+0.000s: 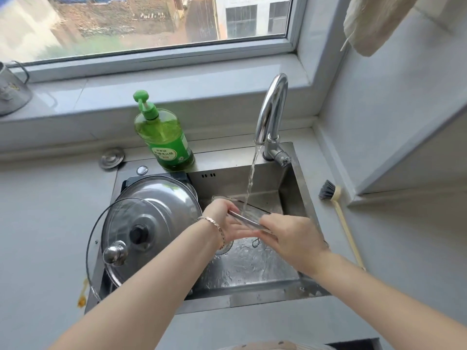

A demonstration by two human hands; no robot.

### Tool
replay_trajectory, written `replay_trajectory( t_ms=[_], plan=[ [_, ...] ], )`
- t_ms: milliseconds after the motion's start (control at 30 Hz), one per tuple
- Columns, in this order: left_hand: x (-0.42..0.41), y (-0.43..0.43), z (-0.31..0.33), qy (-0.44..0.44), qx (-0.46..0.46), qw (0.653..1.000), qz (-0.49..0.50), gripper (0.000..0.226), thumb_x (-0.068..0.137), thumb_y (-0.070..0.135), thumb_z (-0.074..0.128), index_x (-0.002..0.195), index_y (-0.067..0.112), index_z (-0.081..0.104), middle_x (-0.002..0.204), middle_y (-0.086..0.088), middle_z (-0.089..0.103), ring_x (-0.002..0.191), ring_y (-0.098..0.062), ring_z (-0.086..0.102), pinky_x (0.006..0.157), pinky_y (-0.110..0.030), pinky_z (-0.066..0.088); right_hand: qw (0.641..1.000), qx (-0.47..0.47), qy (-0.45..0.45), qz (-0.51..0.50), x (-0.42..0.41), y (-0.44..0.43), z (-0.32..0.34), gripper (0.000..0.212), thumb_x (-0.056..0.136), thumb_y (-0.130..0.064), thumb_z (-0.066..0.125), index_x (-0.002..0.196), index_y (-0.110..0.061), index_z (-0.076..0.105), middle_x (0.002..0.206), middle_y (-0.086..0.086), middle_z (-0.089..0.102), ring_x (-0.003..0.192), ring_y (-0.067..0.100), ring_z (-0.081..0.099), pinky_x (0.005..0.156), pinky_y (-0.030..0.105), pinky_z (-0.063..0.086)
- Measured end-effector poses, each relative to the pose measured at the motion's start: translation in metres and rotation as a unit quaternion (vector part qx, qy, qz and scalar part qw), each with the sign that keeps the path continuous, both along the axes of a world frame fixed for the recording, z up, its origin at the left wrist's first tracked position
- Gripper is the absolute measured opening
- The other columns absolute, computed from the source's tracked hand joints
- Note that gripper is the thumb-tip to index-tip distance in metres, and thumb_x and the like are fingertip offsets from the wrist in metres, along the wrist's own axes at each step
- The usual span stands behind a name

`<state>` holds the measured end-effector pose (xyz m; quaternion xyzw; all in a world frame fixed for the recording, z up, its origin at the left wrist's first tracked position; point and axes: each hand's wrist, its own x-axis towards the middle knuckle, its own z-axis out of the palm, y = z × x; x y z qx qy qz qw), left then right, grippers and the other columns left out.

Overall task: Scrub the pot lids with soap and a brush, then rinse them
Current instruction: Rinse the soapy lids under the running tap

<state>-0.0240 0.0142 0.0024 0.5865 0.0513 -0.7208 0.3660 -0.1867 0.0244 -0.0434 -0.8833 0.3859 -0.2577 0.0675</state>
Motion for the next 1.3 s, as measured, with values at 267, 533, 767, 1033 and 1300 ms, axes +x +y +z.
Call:
replay_trajectory(
  t_ms=[267, 533, 767, 1033, 1300],
  plan=[
    [0.009, 0.011, -0.009, -0.158, -0.177, 0.972, -0.009, 0.085, 0.079, -0.024, 0.027, 0.145, 0.029, 0.019, 0.134, -0.013, 0.04, 0.111, -0.04, 0.053, 0.072, -0.058, 0.051, 0.848, 0.461, -0.178, -0.191, -0.021, -0.016, -0.035, 0.04, 0.093, -0.052, 0.035, 0.111, -0.025, 0.058, 0.119, -0.003, 0.055, 0.116, 0.011, 0.048, 0.095, 0.023, 0.034],
    [0.034, 0.022, -0.005, -0.008, -0.236, 0.97, 0.062, 0.089, 0.069, -0.024, 0.011, 0.138, 0.026, 0.037, 0.128, -0.02, 0.051, 0.108, -0.048, 0.056, 0.07, -0.066, 0.046, 0.421, 0.653, -0.574, -0.26, -0.017, -0.051, -0.04, 0.043, 0.092, -0.055, 0.036, 0.124, -0.026, 0.041, 0.09, 0.02, 0.071, 0.074, 0.03, 0.071, 0.057, 0.036, 0.059],
    [0.029, 0.018, -0.04, 0.066, -0.101, 0.986, 0.111, 0.02, 0.091, 0.016, 0.039, 0.108, 0.016, 0.05, 0.106, -0.023, 0.063, 0.091, -0.04, 0.064, 0.074, -0.057, 0.049, 0.597, 0.547, -0.502, -0.304, -0.038, -0.058, -0.014, 0.035, 0.1, -0.042, 0.027, 0.108, -0.016, 0.049, 0.095, 0.025, 0.064, 0.056, 0.022, 0.069, 0.047, 0.031, 0.057],
    [-0.008, 0.017, -0.08, 0.114, 0.008, 0.982, 0.149, 0.06, 0.092, 0.06, 0.031, 0.107, 0.007, 0.055, 0.102, -0.023, 0.062, 0.089, -0.037, 0.062, 0.074, -0.055, 0.05, 0.692, 0.464, -0.443, -0.332, -0.059, -0.056, 0.027, 0.034, 0.101, -0.04, 0.028, 0.108, -0.016, 0.051, 0.08, 0.023, 0.063, 0.046, 0.02, 0.065, 0.048, 0.036, 0.055],
    [-0.006, 0.026, -0.069, 0.091, 0.047, 0.984, 0.146, 0.053, 0.099, 0.05, 0.015, 0.112, 0.008, 0.044, 0.093, -0.031, 0.061, 0.092, -0.04, 0.064, 0.044, -0.049, 0.052, 0.658, 0.54, -0.378, -0.364, -0.064, -0.057, 0.031, 0.022, 0.101, -0.014, 0.023, 0.113, -0.006, 0.04, 0.088, 0.031, 0.056, 0.036, 0.023, 0.061, 0.032, 0.028, 0.049]
  ],
)
